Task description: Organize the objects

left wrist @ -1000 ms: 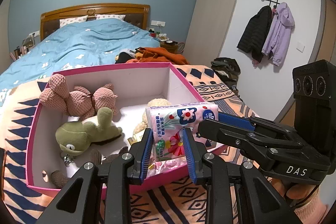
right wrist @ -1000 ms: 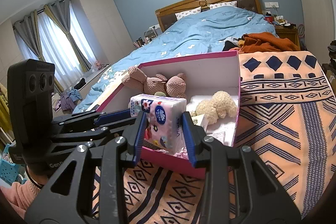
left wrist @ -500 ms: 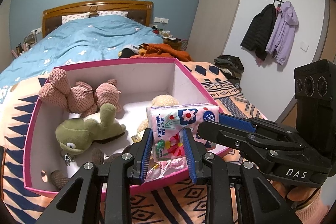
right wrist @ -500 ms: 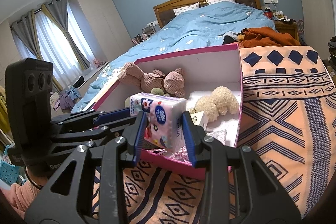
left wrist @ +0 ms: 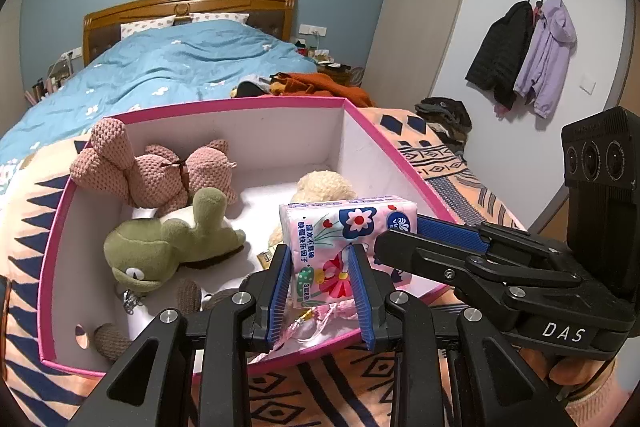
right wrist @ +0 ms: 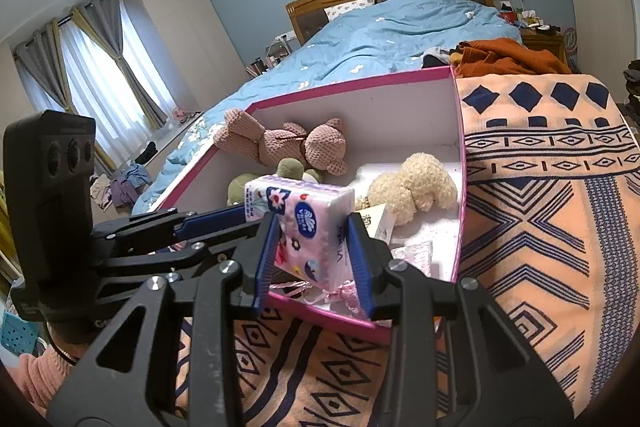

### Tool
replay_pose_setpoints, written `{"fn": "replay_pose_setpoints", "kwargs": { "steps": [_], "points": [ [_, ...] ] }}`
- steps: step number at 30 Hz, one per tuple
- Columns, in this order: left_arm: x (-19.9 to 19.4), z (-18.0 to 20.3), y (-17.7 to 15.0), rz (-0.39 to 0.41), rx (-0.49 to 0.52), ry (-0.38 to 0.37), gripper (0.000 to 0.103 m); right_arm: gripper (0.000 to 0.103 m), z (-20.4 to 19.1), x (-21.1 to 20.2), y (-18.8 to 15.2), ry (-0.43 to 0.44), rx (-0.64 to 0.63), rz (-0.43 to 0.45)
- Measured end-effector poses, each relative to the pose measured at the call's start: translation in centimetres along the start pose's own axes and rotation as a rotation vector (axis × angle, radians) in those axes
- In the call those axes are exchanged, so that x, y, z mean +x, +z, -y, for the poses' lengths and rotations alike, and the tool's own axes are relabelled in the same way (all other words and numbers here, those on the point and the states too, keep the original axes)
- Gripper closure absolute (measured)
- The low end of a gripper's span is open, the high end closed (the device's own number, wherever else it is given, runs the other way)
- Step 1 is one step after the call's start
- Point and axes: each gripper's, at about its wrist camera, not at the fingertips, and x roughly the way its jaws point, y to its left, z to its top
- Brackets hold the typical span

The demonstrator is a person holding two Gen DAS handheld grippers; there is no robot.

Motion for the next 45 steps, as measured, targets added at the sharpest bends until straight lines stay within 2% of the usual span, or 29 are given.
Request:
{"fn": "replay_pose_setpoints", "kwargs": {
  "steps": [9,15,19,22,27,28,30,31,33,35,38,45],
  "points": [
    [1.2,-0.6,-0.1,-0.025,-0.008,0.011,0.074,0.065,-0.3,0.4,0.2,-0.016,-0.011,-0.003],
    [1.5,-1.1,-0.3,-0.030,-0.015,0.026,0.074,0.065,-0.9,1.0,0.1,-0.066,-0.051,-0.008],
    [0.8,-1.2,-0.5,-0.006,-0.006,0.046,0.064,0.065,-1.3,1.0,-0.2,-0.092,-0.068,-0.007],
    [-0.5,-0.9,-1.0,0.032,0.012,0.079,0.050,0.063,-1.6,0.4,-0.4,-0.098,-0.080,0.004],
    [-3.8,-1.5,-2.2,0.113,0.007,0.116,0.012,0.042,-2.8,-1.9,-1.4,-0.119,-0.115,0.059],
    [-4.4,-1.5,-2.6,0.126,0.009,0.129,0.009,0.039,-3.3,-2.6,-1.9,-0.123,-0.131,0.072],
    [-5.8,-1.7,-3.7,0.157,0.013,0.163,0.000,0.028,-4.0,-3.5,-2.8,-0.135,-0.157,0.087],
    [-6.3,-1.7,-4.1,0.164,0.011,0.173,0.000,0.025,-4.3,-3.8,-3.2,-0.141,-0.169,0.089],
    [-7.0,-1.8,-5.3,0.157,0.009,0.212,0.000,0.010,-4.8,-4.3,-4.2,-0.159,-0.181,0.101],
    [-7.5,-1.9,-6.5,0.160,0.007,0.249,0.000,0.004,-5.6,-4.6,-5.7,-0.174,-0.195,0.106],
    [-8.0,-1.8,-8.1,0.138,0.007,0.295,0.000,0.003,-6.6,-4.2,-7.4,-0.186,-0.213,0.091],
    [-9.1,-1.0,-10.6,0.126,0.008,0.330,0.000,0.003,-7.1,-3.6,-9.9,-0.166,-0.187,0.047]
  ]
}}
